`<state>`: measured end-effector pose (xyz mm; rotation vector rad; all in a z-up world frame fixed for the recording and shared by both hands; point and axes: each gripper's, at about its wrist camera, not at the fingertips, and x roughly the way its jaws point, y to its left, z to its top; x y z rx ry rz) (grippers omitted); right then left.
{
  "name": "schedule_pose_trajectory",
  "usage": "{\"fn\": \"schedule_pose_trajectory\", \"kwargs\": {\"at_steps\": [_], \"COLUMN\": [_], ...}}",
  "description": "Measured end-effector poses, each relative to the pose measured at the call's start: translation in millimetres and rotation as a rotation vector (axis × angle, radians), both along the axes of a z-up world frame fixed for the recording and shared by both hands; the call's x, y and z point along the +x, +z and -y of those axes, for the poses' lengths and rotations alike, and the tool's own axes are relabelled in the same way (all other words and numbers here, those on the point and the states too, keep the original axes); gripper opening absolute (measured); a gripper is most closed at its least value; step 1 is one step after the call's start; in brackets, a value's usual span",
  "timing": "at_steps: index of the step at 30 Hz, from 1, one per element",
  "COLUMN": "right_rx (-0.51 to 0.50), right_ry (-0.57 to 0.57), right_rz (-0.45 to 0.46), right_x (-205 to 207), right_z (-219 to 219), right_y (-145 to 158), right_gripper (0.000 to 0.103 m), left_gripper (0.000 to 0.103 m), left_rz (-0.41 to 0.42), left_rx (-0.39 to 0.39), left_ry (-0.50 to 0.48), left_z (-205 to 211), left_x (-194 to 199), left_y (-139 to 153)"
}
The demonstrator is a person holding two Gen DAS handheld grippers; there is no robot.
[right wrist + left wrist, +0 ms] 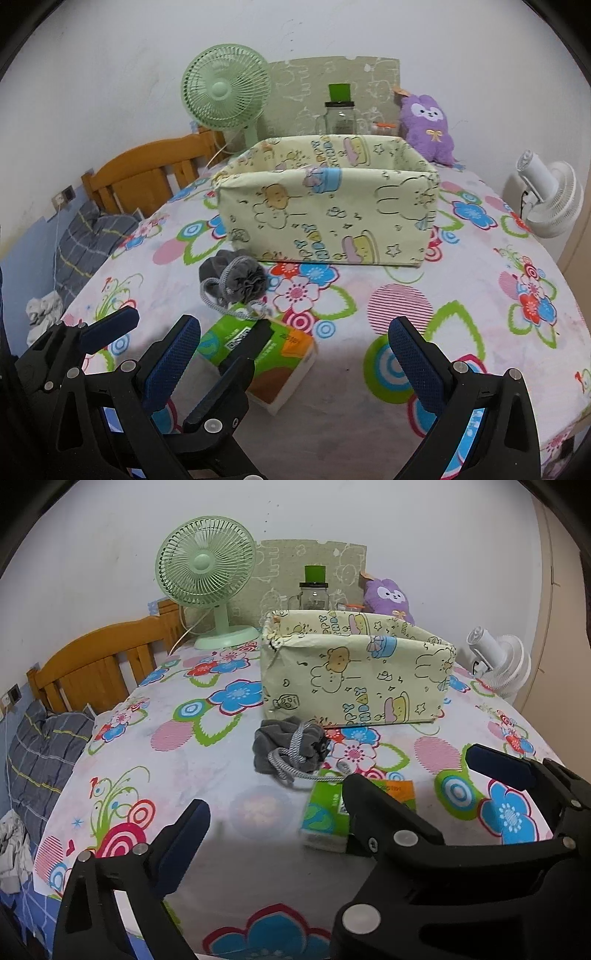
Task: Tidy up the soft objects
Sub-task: 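Withdraw both open tools from the box toward the grey sponge and tissue pack, then grasp the grey mesh sponge with left tool while right tool grasps the green tissue pack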
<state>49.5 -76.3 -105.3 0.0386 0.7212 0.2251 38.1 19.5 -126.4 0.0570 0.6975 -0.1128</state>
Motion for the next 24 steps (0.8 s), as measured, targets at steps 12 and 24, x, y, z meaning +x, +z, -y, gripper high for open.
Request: {"fn": "schedule_pose_trajectory", "kwargs": {"at_steps": [12, 24], "right_rx": [-0.003, -0.004], "right_ry": [0.045, 0.05], "right_rz": [-0.05, -0.08], "right_x": [10, 16], "right_z": [-22, -31], "right_y": [-14, -21], "right_gripper": [0.103, 0.103], "left_gripper": [0.081, 0.055], "left_rz": [-0.029, -0.037], "left_rx": [0.043, 0.074], "left_ry": [0.021, 0.015], "left_z": [-18, -21], "left_x": [5, -3], "left_y": [-11, -9]}}
